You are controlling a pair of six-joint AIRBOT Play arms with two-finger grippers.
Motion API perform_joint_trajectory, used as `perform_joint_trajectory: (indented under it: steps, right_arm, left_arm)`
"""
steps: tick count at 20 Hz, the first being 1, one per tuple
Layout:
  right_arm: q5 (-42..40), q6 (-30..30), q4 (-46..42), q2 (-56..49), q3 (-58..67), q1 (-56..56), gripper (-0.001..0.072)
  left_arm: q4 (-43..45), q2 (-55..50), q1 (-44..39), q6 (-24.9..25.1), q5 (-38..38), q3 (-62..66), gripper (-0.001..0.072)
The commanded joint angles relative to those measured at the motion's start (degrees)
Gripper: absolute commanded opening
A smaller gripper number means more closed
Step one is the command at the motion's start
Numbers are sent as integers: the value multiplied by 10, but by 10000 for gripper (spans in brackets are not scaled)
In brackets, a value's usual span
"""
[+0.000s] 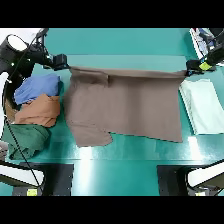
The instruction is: Fold the shirts.
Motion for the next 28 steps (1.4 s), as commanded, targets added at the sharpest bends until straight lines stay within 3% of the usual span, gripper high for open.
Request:
perform_joint_trajectory:
  steps: [1, 5, 6, 7, 8, 9, 12, 15, 18, 22, 28]
  right_arm:
    - [-33, 10, 2, 26, -88, 11, 17]
    - [-79, 43, 2, 61, -187, 13, 20]
    - [-81, 44, 3, 70, -203, 12, 51]
    - [-81, 44, 3, 76, -215, 12, 267]
    - [-76, 44, 3, 81, -221, 12, 400]
    - [-66, 44, 3, 85, -222, 12, 400]
    - [-28, 41, 2, 111, -224, 10, 399]
    - [-29, 33, 5, 183, -289, 1, 397]
    - [-30, 8, 82, 265, -387, -24, 386]
    - [-59, -9, 168, 346, -478, -62, 386]
    - [-72, -11, 168, 388, -508, -67, 386]
  left_arm:
    - [11, -2, 0, 15, -1, -62, 23]
    - [12, -2, 0, 19, 33, -143, 24]
    - [14, -2, 0, 18, 30, -148, 25]
    - [14, -2, 0, 14, 23, -148, 30]
    - [13, -2, 0, 10, 18, -147, 256]
    - [14, -2, 1, -7, 9, -146, 512]
    - [23, 15, 10, -27, -44, -146, 530]
    - [108, 80, 14, -34, -80, -177, 530]
    - [121, 181, 14, -46, -79, -292, 530]
    - [98, 306, 14, -47, -68, -485, 530]
    - [-18, 350, 14, -38, 17, -647, 530]
